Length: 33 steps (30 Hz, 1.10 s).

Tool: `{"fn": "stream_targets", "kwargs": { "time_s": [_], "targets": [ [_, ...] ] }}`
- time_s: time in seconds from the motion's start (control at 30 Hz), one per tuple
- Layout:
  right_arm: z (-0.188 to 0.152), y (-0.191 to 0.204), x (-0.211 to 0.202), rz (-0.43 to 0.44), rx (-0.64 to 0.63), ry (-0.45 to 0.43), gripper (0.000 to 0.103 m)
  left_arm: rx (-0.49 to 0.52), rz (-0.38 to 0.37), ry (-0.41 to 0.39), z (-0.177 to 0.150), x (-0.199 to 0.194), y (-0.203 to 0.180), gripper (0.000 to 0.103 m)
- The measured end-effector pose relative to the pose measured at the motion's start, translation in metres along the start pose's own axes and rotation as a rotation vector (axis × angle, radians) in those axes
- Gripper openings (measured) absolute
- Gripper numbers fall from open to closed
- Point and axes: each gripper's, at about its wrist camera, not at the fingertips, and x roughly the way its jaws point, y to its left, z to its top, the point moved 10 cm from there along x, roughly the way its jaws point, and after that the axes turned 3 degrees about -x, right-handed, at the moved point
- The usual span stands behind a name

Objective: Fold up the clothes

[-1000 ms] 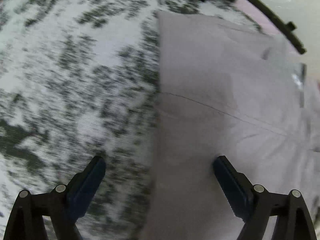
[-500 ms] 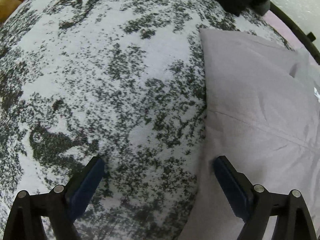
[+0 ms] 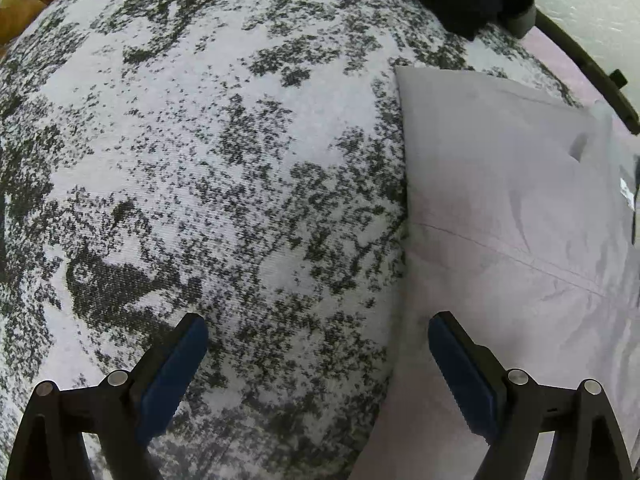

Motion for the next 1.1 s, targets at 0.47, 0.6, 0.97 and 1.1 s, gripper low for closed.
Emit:
{"fn": "stream_targets", "kwargs": {
  "time_s": [0.47, 0.6, 0.97, 1.1],
  "targets": [
    [0.120, -0.135, -0.072, 0.459, 0.884, -0.350, 0.004, -0.036, -0.074, 0.004, -0.008, -0.013, 0.003, 0.093],
    [0.188, -0.120, -0.103, 0.597, 0.932, -0.400, 0.004, -0.056, -0.107, -0.001, -0.005, -0.021, 0.012, 0.093],
    [0.238, 0.266, -0.126, 1.156, 0.651, 0.089, 0.080, -0.170, -0.201, -0.053, 0.040, -0.064, 0.076, 0.093],
    [0.187, 0.362, -0.150, 1.229, 0.458, 0.218, 0.075, -0.175, -0.221, -0.055, 0.042, -0.067, 0.083, 0.093]
  ]
}}
